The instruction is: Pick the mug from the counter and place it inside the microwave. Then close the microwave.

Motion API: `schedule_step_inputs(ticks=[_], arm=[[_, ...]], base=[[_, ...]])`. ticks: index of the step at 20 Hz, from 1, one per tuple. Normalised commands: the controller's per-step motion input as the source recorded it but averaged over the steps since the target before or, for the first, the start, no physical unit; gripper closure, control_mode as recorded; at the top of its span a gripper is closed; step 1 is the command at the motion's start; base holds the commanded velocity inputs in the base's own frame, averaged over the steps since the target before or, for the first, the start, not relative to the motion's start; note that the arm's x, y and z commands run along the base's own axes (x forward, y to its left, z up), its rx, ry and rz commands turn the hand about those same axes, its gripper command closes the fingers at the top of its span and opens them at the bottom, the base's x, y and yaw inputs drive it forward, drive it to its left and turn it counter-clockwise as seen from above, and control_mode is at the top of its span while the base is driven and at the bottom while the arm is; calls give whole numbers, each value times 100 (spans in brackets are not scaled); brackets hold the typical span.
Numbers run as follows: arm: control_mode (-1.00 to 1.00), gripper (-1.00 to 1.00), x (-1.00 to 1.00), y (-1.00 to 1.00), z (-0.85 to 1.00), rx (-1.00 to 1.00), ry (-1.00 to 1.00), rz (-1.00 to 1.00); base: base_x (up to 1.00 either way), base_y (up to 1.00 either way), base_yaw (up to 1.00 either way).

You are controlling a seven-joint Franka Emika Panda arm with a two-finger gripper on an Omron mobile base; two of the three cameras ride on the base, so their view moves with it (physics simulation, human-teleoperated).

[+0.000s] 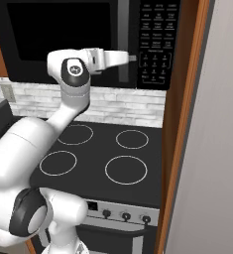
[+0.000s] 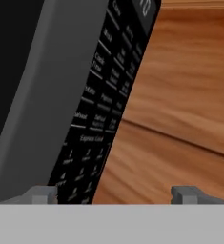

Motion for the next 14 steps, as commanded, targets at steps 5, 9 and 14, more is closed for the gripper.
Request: schedule_step_inputs(ticks=[5,9,14], arm=[[-100,-100,27,-8,9,0,0,15],[-100,-100,29,-6,13,0,0,13],[-100,-100,31,-5,13,0,0,12]], base=[[0,0,0],[0,0,0],[0,0,0]])
